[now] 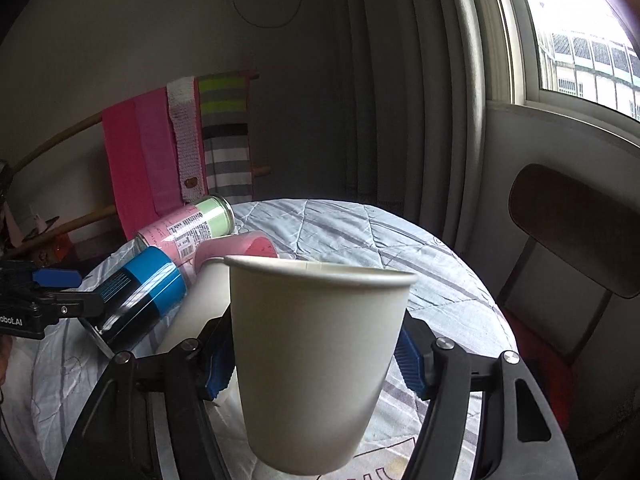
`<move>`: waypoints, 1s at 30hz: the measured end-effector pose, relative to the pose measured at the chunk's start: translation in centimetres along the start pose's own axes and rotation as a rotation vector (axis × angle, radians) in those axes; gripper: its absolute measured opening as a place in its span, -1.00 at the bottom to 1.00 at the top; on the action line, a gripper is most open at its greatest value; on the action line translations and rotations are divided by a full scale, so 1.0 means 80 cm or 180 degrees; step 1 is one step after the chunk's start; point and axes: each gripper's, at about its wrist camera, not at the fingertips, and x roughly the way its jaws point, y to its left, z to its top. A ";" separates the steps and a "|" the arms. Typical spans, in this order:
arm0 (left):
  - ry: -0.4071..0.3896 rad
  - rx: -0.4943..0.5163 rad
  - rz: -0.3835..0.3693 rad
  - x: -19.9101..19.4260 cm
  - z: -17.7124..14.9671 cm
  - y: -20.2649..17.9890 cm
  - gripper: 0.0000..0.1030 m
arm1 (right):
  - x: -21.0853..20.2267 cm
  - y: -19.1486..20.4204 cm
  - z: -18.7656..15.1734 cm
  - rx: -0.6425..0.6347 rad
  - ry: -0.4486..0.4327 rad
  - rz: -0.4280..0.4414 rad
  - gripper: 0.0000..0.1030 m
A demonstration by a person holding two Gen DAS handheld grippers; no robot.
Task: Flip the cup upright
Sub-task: 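Lift and turn the white cup opening-up with the right tool while the left tool holds the blue cup, then set the white cup upright on the table and open the right tool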
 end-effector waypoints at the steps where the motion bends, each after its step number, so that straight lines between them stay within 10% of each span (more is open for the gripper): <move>1: 0.0002 -0.0013 -0.0002 -0.002 -0.001 0.001 0.58 | -0.002 0.001 -0.001 0.0011 0.0015 0.0001 0.31; 30: 0.0063 0.0050 -0.0132 -0.032 -0.011 -0.009 0.69 | -0.048 0.037 -0.013 0.0069 0.0746 -0.0321 0.56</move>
